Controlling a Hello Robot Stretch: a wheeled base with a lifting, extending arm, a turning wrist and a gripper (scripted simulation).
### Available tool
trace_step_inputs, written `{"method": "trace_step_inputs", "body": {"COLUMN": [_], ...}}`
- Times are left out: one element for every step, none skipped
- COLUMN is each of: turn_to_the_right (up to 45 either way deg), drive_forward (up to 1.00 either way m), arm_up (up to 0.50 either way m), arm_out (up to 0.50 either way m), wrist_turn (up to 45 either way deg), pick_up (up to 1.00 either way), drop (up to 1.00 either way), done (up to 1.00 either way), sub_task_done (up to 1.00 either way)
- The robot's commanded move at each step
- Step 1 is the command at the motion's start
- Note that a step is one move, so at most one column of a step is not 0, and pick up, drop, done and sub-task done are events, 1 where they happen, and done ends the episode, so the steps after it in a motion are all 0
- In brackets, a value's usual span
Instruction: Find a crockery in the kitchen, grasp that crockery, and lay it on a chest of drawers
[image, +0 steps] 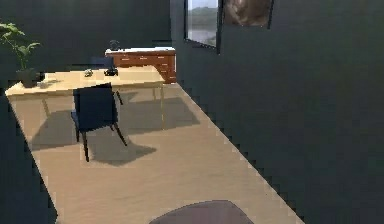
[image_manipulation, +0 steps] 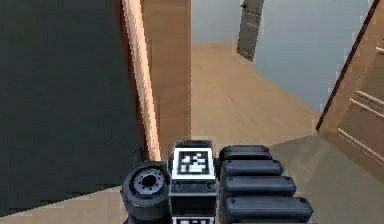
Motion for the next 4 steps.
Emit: {"method": "trace_step_inputs", "body": {"turn_to_the_right": [0.0, 0.0, 0.0, -18.0], "drive_forward": [1.0, 1.0, 0.5, 0.0], "arm_up": [0.0, 0.0, 0.0, 0.0], "arm_out": [0.0, 0.0, 0.0, 0.0], "wrist_turn": [0.0, 0.0, 0.0, 0.0], "pick_up": [0.0, 0.0, 0.0, 0.0], "drop": [0.0, 0.0, 0.0, 0.0], "done": [0.0, 0.0, 0.0, 0.0], "sub_task_done": [0.0, 0.0, 0.0, 0.0]}}
